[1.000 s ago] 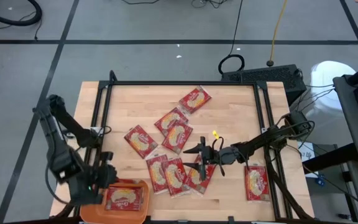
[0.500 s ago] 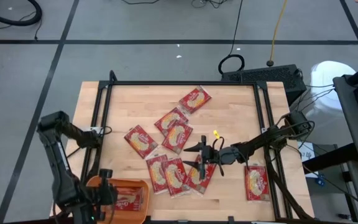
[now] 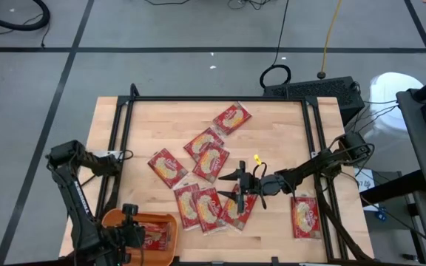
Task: Sort popcorn bags into baskets
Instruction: Put the popcorn bag into the orange bin
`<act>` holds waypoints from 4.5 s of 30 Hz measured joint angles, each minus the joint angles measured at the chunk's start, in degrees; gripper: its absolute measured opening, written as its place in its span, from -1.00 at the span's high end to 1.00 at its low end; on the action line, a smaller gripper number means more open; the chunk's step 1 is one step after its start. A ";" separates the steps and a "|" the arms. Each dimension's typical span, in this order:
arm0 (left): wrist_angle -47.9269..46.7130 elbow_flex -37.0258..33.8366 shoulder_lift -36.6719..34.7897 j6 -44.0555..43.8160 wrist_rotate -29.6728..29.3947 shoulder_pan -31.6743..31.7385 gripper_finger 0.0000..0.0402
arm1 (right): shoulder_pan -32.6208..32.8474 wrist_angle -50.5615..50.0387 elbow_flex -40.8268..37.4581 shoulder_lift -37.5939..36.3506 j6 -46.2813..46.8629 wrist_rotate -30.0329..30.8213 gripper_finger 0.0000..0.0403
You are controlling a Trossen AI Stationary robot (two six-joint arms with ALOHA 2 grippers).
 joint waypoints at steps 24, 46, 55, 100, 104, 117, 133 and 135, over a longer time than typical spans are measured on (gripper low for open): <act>3.48 -4.27 -0.04 -4.04 0.72 -0.04 0.11 | 0.13 -0.04 0.02 0.02 0.00 -0.06 -0.16; 1.89 -1.11 -11.19 -0.70 -6.45 -0.22 0.29 | 0.15 -0.97 0.02 0.04 0.22 -0.06 -0.16; 1.37 -1.11 -13.82 14.38 -25.83 4.49 0.37 | 0.02 -2.19 0.02 0.04 0.15 -0.02 -0.16; 64.47 -42.72 -33.38 48.04 -15.76 41.53 0.37 | -25.20 -54.04 10.14 0.85 -25.41 -11.14 -0.05; 64.41 -42.72 -33.38 45.81 -14.01 41.53 0.37 | -28.55 -53.02 10.14 1.30 -27.13 -19.02 -0.04; 64.33 -42.72 -33.38 44.31 -13.88 41.53 0.37 | -31.65 -47.81 10.19 6.60 -26.97 -25.77 0.29; 64.19 -42.70 -32.74 42.22 -13.92 41.53 0.37 | -26.72 -40.04 10.01 6.64 -11.83 -23.54 0.99; 64.10 -42.70 -32.05 42.28 -13.99 41.53 0.37 | -25.71 -38.13 10.01 6.64 -9.04 -23.51 1.00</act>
